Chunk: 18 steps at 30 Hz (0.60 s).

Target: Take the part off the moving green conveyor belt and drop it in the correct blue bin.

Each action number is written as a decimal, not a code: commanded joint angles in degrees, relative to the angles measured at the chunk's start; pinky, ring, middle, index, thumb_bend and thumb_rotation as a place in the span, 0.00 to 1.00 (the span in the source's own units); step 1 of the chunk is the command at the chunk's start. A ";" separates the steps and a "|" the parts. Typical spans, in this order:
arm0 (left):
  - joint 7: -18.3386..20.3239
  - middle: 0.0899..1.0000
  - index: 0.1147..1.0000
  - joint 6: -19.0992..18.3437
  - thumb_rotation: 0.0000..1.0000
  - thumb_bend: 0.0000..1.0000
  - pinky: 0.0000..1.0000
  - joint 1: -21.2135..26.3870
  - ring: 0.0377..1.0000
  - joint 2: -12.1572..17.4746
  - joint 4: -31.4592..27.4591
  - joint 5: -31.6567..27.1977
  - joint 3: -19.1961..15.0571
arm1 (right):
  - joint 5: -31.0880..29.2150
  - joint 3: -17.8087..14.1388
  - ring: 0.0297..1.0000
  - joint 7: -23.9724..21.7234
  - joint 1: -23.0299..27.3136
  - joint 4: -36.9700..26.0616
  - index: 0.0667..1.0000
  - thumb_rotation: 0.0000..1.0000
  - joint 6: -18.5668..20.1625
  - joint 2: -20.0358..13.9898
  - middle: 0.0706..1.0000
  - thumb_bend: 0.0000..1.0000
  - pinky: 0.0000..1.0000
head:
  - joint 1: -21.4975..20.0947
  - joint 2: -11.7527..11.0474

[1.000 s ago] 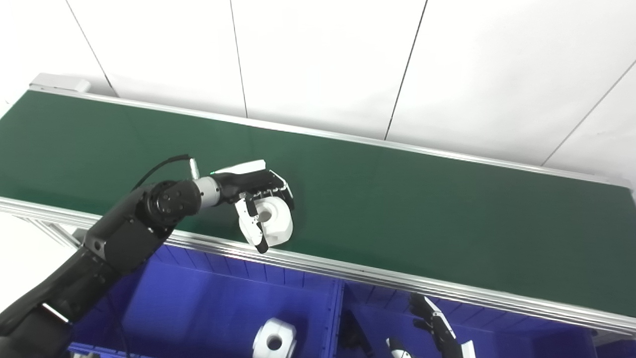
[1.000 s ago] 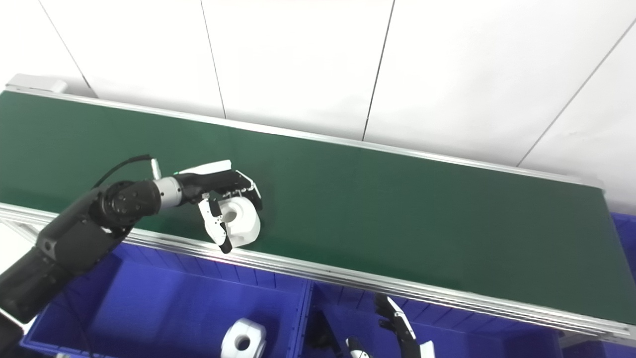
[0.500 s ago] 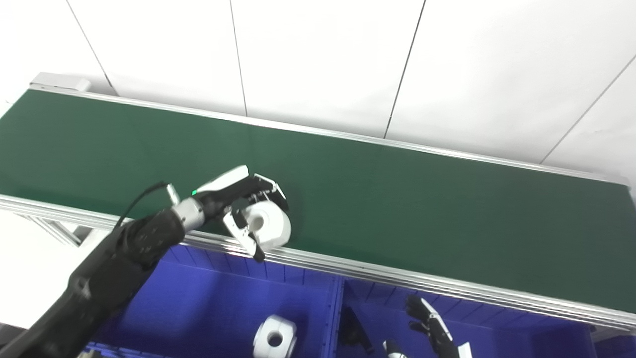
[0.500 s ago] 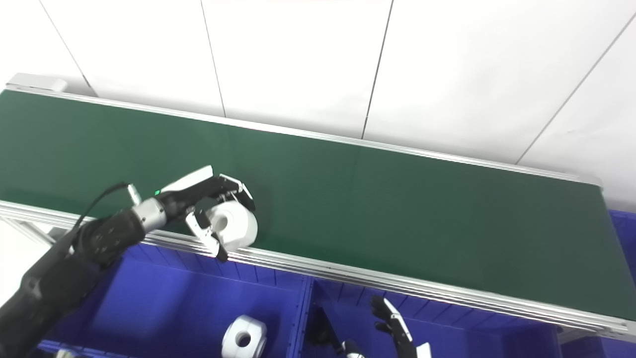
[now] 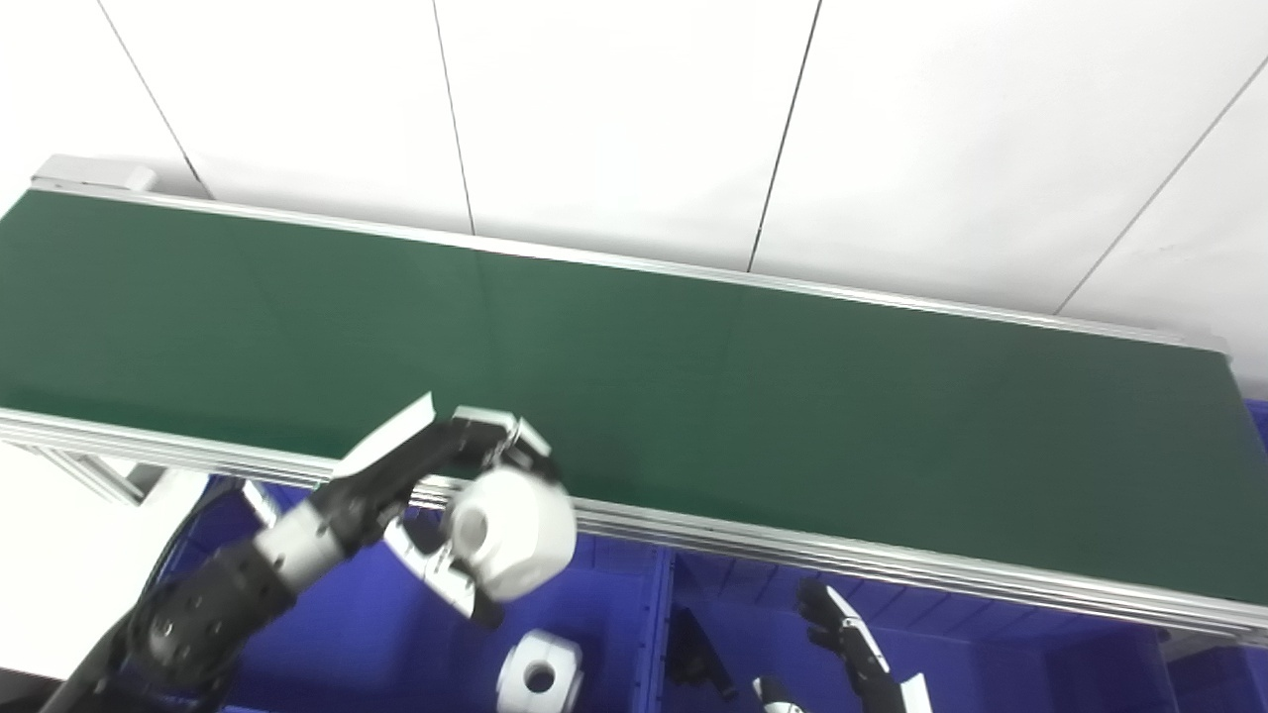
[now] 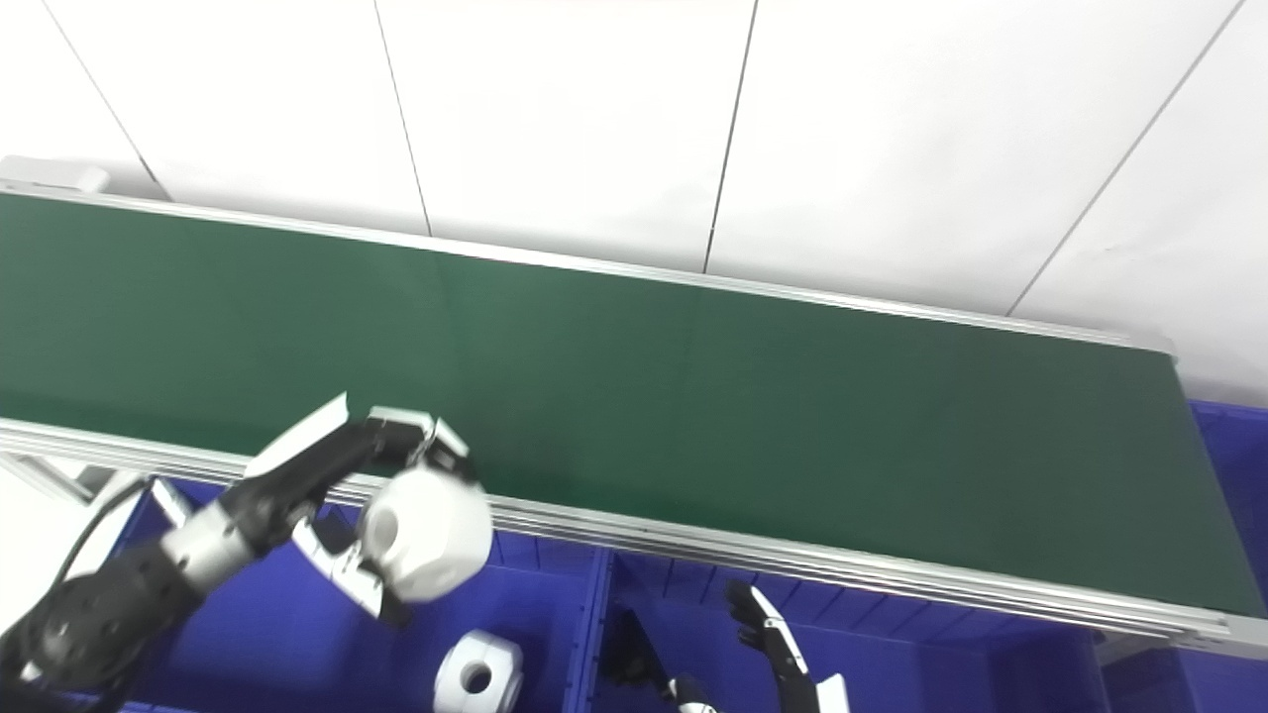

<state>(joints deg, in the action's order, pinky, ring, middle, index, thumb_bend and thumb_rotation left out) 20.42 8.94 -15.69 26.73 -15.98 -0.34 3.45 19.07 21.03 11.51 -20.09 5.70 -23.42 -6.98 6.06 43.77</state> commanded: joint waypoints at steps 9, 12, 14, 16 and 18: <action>-6.19 0.44 0.46 13.32 0.00 0.50 0.45 -2.56 0.40 -3.56 10.33 13.57 1.70 | 0.01 -1.50 0.84 -2.31 -0.70 -3.53 0.86 0.53 -2.17 1.38 0.84 0.58 0.80 | 0.14 2.25; -11.35 0.45 0.46 17.47 0.00 0.50 0.45 -1.93 0.40 -5.17 15.33 19.00 1.97 | 0.02 -1.84 0.84 -2.76 -0.92 -3.84 0.86 0.53 -2.12 1.76 0.84 0.58 0.81 | 0.03 2.48; -14.84 0.45 0.46 17.95 0.00 0.50 0.46 -1.51 0.40 -5.14 17.13 22.37 3.16 | 0.13 -1.96 0.83 -2.94 -1.01 -3.89 0.85 0.53 -2.32 1.90 0.83 0.58 0.80 | -0.10 2.54; -16.86 0.46 0.42 17.94 0.00 0.50 0.58 -0.73 0.49 -4.91 19.11 26.75 4.61 | 0.13 -2.00 0.83 -3.26 -1.22 -4.19 0.86 0.53 -2.05 2.03 0.84 0.59 0.80 | -0.59 2.58; -17.18 0.48 0.41 16.46 0.00 0.51 0.66 -0.29 0.65 -5.22 19.87 29.98 5.25 | 0.28 -2.10 0.83 -3.49 -1.46 -4.51 0.86 0.54 -1.91 2.16 0.84 0.59 0.80 | -1.04 2.93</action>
<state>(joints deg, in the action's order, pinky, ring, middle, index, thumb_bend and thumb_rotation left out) 5.11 24.54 -16.99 20.95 4.90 27.48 8.71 19.30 19.18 8.33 -21.14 3.38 -23.41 -5.37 5.45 46.32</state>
